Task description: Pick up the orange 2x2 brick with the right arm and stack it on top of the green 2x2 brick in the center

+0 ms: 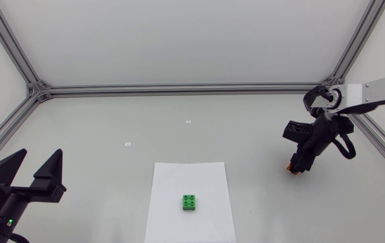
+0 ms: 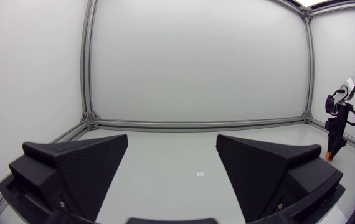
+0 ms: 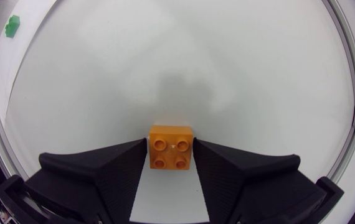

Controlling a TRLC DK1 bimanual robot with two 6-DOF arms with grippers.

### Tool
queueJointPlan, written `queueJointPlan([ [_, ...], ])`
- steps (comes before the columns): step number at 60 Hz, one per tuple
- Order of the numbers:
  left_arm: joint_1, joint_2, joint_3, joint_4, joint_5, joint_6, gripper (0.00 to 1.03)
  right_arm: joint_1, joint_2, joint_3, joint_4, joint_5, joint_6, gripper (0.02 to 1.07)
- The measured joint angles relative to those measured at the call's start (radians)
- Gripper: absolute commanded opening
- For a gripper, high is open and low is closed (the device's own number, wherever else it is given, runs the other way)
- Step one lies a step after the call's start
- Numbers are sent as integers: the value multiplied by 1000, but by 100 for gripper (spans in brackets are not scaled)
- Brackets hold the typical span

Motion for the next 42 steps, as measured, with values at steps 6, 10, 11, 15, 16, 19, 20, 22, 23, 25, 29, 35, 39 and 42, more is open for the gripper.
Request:
queueJointPlan([
  [6, 0, 0, 0, 0, 0, 0, 99, -1, 7, 0, 0, 0, 0, 50],
  [10, 0, 0, 0, 0, 0, 0, 99, -1, 9, 0, 0, 0, 0, 49],
  [11, 0, 0, 0, 0, 0, 0, 99, -1, 9, 0, 0, 0, 0, 49],
  [15, 0, 0, 0, 0, 0, 0, 99, -1, 9, 0, 0, 0, -3, 49],
  [16, 0, 0, 0, 0, 0, 0, 99, -2, 9, 0, 0, 0, -3, 49],
  [19, 0, 0, 0, 0, 0, 0, 99, -2, 9, 1, 0, 0, -3, 49],
  [20, 0, 0, 0, 0, 0, 0, 99, -2, 9, 2, 0, 0, -3, 49],
  [22, 0, 0, 0, 0, 0, 0, 99, -2, 9, 3, 0, 0, -3, 49],
  [23, 0, 0, 0, 0, 0, 0, 99, -2, 9, 5, -1, 0, -3, 49],
  [25, 0, 0, 0, 0, 0, 0, 99, -2, 9, 7, -1, 0, -3, 48],
  [29, 0, 0, 0, 0, 0, 0, 99, -2, 9, 11, -2, 0, -3, 48],
  [35, 0, 0, 0, 0, 0, 0, 99, -2, 9, 13, -3, 0, -3, 44],
  [39, 0, 0, 0, 0, 0, 0, 99, -2, 9, 13, -3, 0, -3, 38],
  [42, 0, 0, 0, 0, 0, 0, 99, -2, 12, 16, -7, 0, -3, 34],
])
